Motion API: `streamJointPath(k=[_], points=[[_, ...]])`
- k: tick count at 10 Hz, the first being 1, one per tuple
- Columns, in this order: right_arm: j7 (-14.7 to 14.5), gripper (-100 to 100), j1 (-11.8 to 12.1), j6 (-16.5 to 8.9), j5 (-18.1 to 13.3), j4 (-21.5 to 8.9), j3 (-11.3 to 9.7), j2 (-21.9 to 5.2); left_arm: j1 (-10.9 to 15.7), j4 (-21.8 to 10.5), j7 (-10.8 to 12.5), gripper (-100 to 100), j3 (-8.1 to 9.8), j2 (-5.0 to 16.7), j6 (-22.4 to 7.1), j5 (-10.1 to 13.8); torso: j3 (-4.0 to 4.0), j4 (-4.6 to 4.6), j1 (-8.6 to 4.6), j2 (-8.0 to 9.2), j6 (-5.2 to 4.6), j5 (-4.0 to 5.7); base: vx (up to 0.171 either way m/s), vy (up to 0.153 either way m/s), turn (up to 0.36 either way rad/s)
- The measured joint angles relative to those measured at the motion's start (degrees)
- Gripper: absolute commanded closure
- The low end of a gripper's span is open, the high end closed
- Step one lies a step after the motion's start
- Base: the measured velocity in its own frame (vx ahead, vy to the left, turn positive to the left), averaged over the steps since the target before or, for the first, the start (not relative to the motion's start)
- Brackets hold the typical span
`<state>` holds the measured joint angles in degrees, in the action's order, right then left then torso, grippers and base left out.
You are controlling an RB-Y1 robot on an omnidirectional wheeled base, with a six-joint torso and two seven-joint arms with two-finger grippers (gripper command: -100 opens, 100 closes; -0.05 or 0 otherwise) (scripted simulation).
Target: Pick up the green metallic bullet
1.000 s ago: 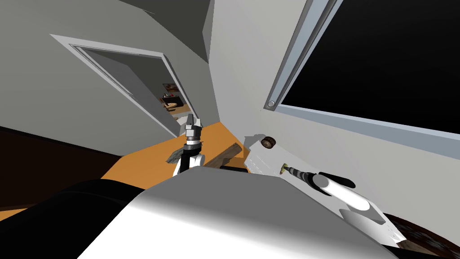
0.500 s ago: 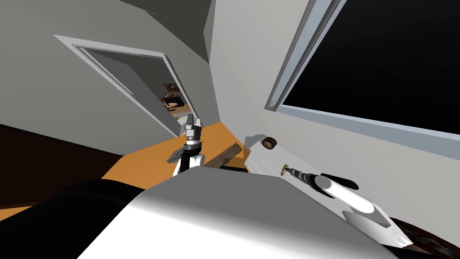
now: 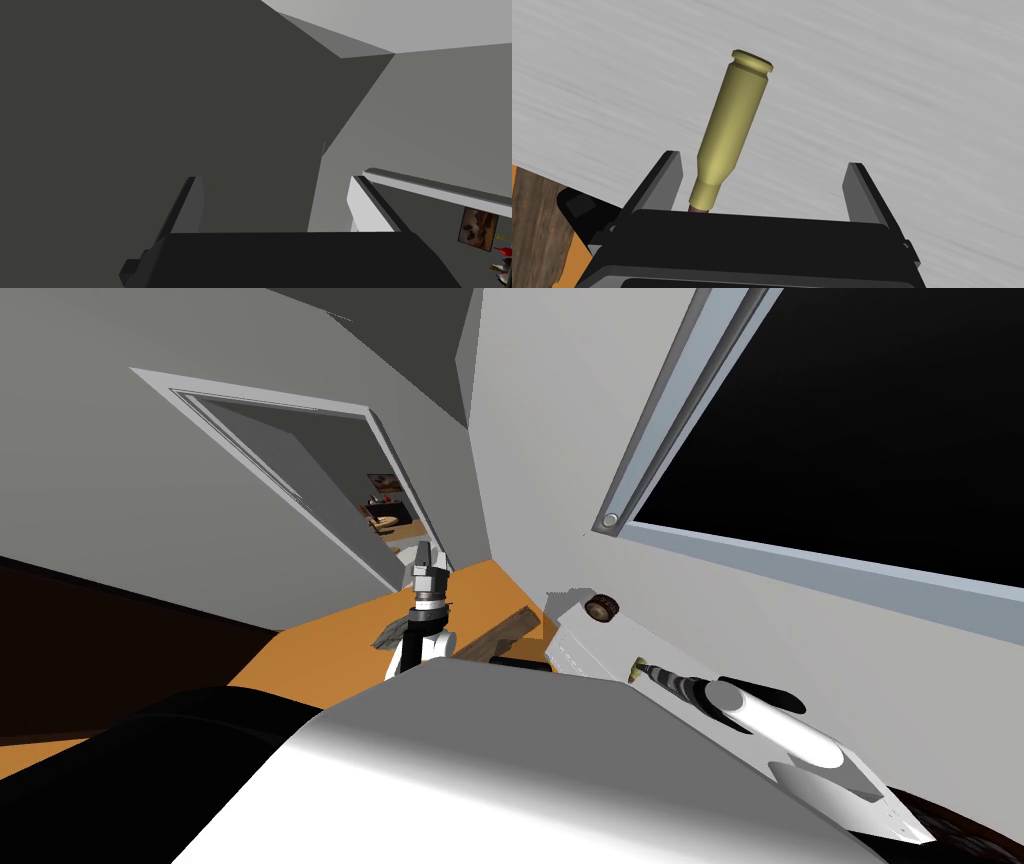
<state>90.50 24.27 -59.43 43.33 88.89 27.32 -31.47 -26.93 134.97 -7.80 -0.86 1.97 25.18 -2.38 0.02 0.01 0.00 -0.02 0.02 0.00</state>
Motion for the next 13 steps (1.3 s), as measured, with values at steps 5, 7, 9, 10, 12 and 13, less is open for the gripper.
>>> streamJointPath(k=[5,7,9,10,12,13], points=[[2.66,-100,0.62,-1.91,0.49,-0.30,0.80,-0.38,0.00,0.00,0.00,0,0.00,0.00,0.00,0.00,0.01,0.00,-0.03,-0.02,0.01,0.01,0.013,0.003,0.020],[2.79,-100,0.67,-1.99,0.58,-0.44,0.86,-0.41,0.00,0.00,0.00,0,0.00,0.00,0.00,0.00,-0.01,0.00,0.02,0.02,0.00,0.00,0.013,0.008,0.014],[3.77,-100,0.91,-2.70,0.88,-0.82,1.19,-0.59,0.00,0.00,0.00,0,0.00,0.00,0.00,0.00,0.01,0.00,-0.05,-0.02,0.01,0.01,0.015,-0.006,0.037],[4.02,-100,0.96,-2.86,0.88,-0.76,1.23,-0.60,0.00,0.00,0.00,0,0.00,0.00,0.00,0.00,0.01,0.00,-0.03,-0.01,0.00,0.01,0.015,0.000,0.028],[5.10,-100,1.32,-3.65,1.20,-0.99,1.59,-0.75,0.00,0.00,0.00,0,0.00,0.00,0.00,0.00,0.00,0.00,-0.01,0.00,0.00,0.00,0.012,0.003,0.017],[5.32,-100,1.37,-3.82,1.20,-0.93,1.62,-0.76,0.00,0.00,0.00,0,0.00,0.00,0.00,0.00,0.00,0.00,-0.02,0.00,0.01,0.00,0.029,-0.014,0.070]])
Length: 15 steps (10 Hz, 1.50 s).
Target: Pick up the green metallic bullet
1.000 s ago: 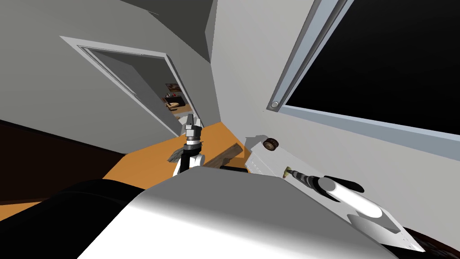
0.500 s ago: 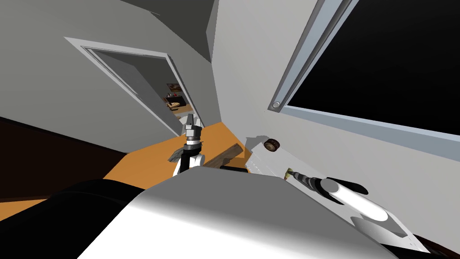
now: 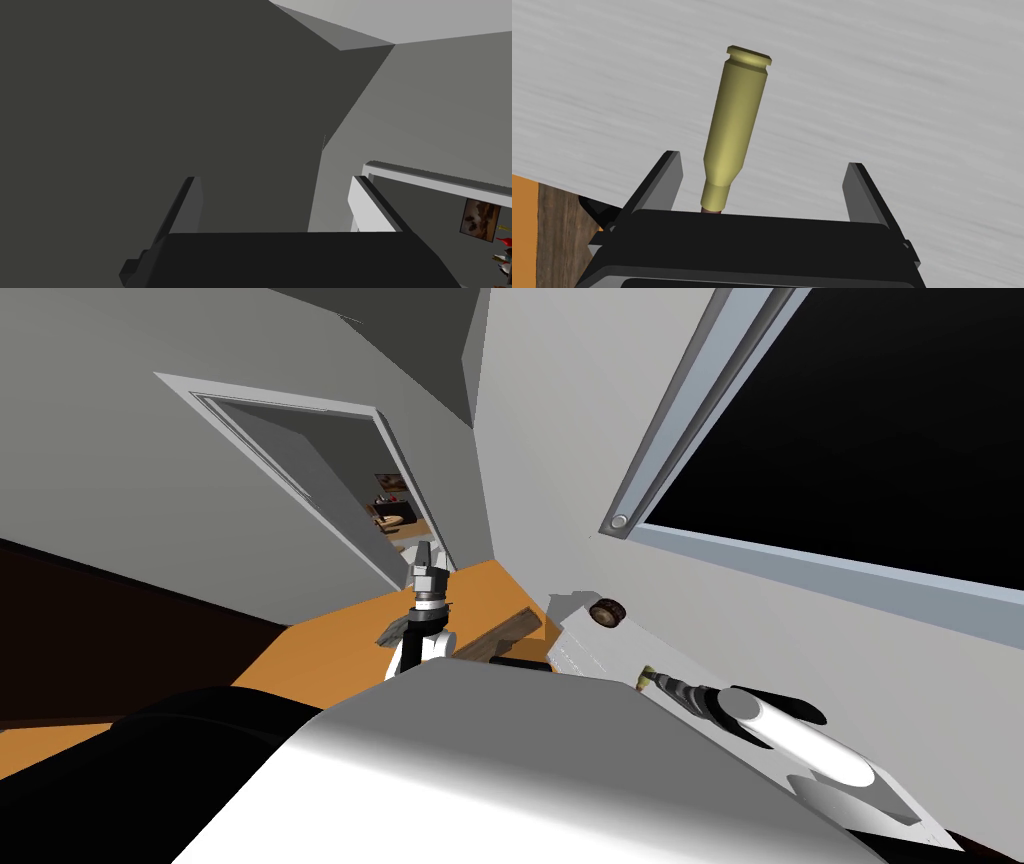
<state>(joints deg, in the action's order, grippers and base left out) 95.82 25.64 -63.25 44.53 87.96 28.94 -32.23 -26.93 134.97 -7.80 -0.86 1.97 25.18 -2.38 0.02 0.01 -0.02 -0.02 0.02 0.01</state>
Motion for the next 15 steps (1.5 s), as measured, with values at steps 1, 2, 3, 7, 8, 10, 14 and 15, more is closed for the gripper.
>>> streamJointPath(k=[1,2,3,7,8,10,14,15], points=[[0.75,-100,0.23,-0.56,0.10,0.07,0.18,-0.08,0.00,0.00,0.00,0,0.00,0.00,0.00,0.00,0.02,0.01,-0.05,-0.04,0.01,0.01,0.022,-0.007,0.047],[1.24,-100,0.34,-0.93,0.22,-0.04,0.31,-0.15,0.00,0.00,0.00,0,0.00,0.00,0.00,0.00,0.02,0.01,-0.04,-0.04,0.00,0.01,0.004,0.014,-0.012],[1.87,-100,0.54,-1.31,0.38,-0.35,0.45,-0.16,0.00,0.00,0.00,0,0.00,0.00,0.00,0.00,-0.01,0.00,0.03,0.02,-0.02,0.00,0.007,0.013,-0.006],[3.78,-100,1.14,-2.79,0.87,-0.56,0.97,-0.43,0.00,0.00,0.00,0,0.00,0.00,0.00,0.00,0.00,0.00,0.02,0.00,-0.01,0.00,0.016,0.002,0.026],[4.42,-100,1.39,-3.22,0.96,-0.54,1.09,-0.43,0.00,0.00,0.00,0,0.00,0.00,0.00,0.00,0.00,0.00,0.01,0.00,0.00,0.00,0.027,-0.011,0.063],[5.93,-100,1.88,-4.43,1.47,-0.84,1.55,-0.69,0.00,0.00,0.00,0,0.00,0.00,0.00,0.00,0.02,0.01,-0.02,-0.03,0.00,0.01,0.020,-0.003,0.040],[8.25,-100,2.60,-6.16,1.93,-1.03,2.02,-0.88,0.00,0.00,0.00,0,0.00,0.00,0.00,0.00,0.01,0.01,-0.01,-0.02,0.00,0.01,0.018,-0.001,0.031],[8.71,-100,2.87,-6.60,2.21,-1.21,2.25,-1.02,0.00,0.00,0.00,0,0.00,0.00,0.00,0.00,0.01,0.00,-0.01,-0.02,0.00,0.00,0.028,-0.009,0.059]])
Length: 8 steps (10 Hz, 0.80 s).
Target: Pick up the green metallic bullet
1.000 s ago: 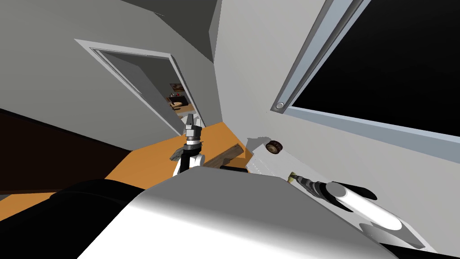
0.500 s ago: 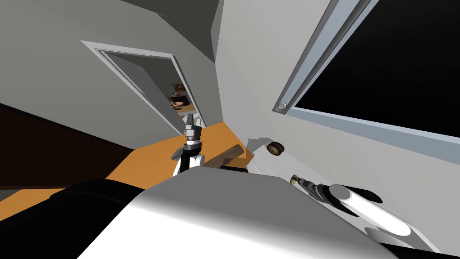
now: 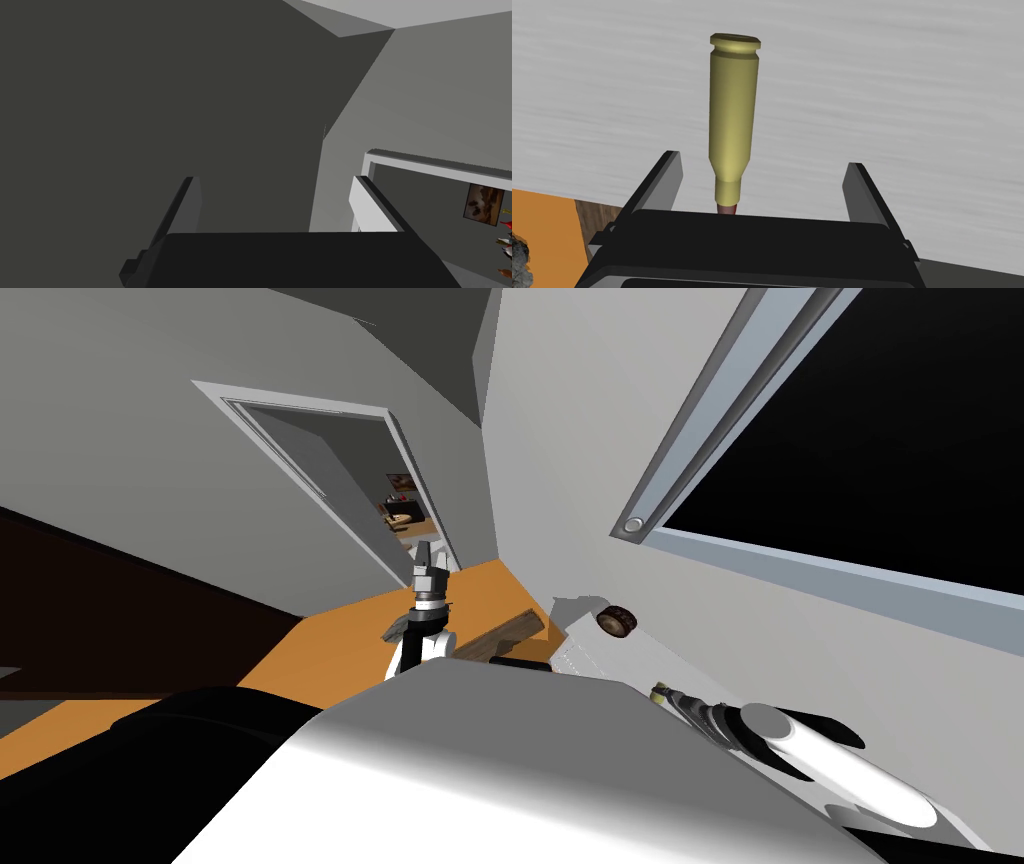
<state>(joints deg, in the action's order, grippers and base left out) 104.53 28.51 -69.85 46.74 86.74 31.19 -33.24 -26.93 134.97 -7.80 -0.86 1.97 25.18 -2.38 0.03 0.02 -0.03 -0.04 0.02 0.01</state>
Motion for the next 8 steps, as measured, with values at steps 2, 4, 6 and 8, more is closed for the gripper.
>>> streamJointPath(k=[2,4,6,8], points=[[1.44,-100,0.55,-1.23,0.45,-0.43,0.36,-0.19,0.00,0.00,0.00,0,0.00,0.00,0.00,0.00,0.01,0.01,-0.01,-0.02,0.00,0.01,0.025,-0.011,0.056],[3.03,-100,1.13,-2.46,0.70,-0.51,0.53,-0.17,0.00,0.00,0.00,0,0.00,0.00,0.00,0.00,0.02,0.01,-0.03,-0.03,0.00,0.01,0.026,-0.010,0.055],[4.29,-100,1.78,-3.69,1.20,-0.87,0.73,-0.28,0.00,0.00,0.00,0,0.00,0.00,0.00,0.00,0.02,0.01,-0.02,-0.03,0.00,0.01,0.014,-0.008,0.035],[4.42,-100,1.80,-3.80,1.22,-0.87,0.73,-0.27,0.00,0.00,0.00,0,0.00,0.00,0.00,0.00,-0.03,-0.01,0.01,0.05,0.00,0.00,-0.023,-0.022,0.077]])
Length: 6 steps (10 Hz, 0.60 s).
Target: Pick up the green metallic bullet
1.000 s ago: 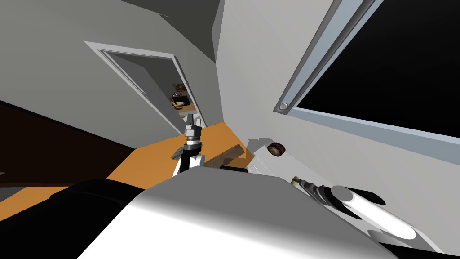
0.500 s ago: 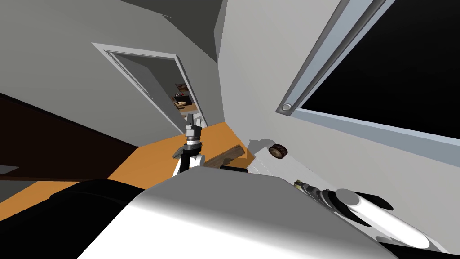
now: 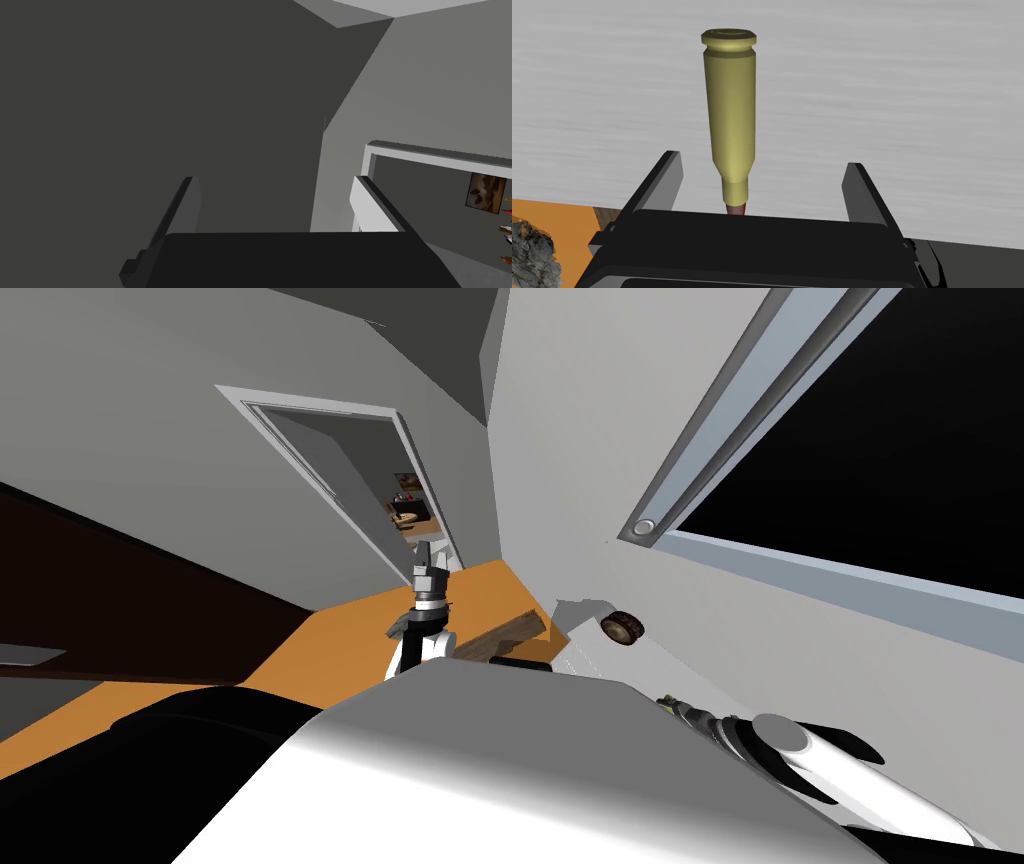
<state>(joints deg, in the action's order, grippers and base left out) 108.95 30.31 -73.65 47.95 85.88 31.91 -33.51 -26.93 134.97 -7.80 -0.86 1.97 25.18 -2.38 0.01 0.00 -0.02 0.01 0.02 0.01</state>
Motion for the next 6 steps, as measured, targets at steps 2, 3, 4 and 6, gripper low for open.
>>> streamJointPath(k=[2,3,4,6], points=[[2.94,-100,-0.67,0.50,-1.79,0.74,-1.70,0.93,0.01,0.00,0.00,0,0.00,0.01,0.00,0.00,-0.16,-0.06,-0.26,0.28,0.02,0.06,-0.091,-0.082,0.132],[4.63,-100,-0.77,0.64,-2.59,1.50,-2.41,1.39,0.01,0.00,0.00,0,0.00,0.01,0.00,0.00,-0.19,-0.07,-0.30,0.32,0.00,0.07,-0.094,-0.068,0.087],[6.21,-100,-0.79,0.68,-3.25,2.22,-3.01,1.77,0.01,0.00,0.00,0,0.00,0.01,0.00,0.00,-0.20,-0.08,-0.26,0.35,0.00,0.06,-0.096,-0.057,0.097],[9.00,-100,-1.26,1.25,-4.83,2.87,-4.51,2.69,0.01,0.00,0.00,0,0.00,0.00,0.00,0.00,-0.21,-0.08,-0.21,0.36,0.00,0.05,-0.096,-0.052,0.102]])
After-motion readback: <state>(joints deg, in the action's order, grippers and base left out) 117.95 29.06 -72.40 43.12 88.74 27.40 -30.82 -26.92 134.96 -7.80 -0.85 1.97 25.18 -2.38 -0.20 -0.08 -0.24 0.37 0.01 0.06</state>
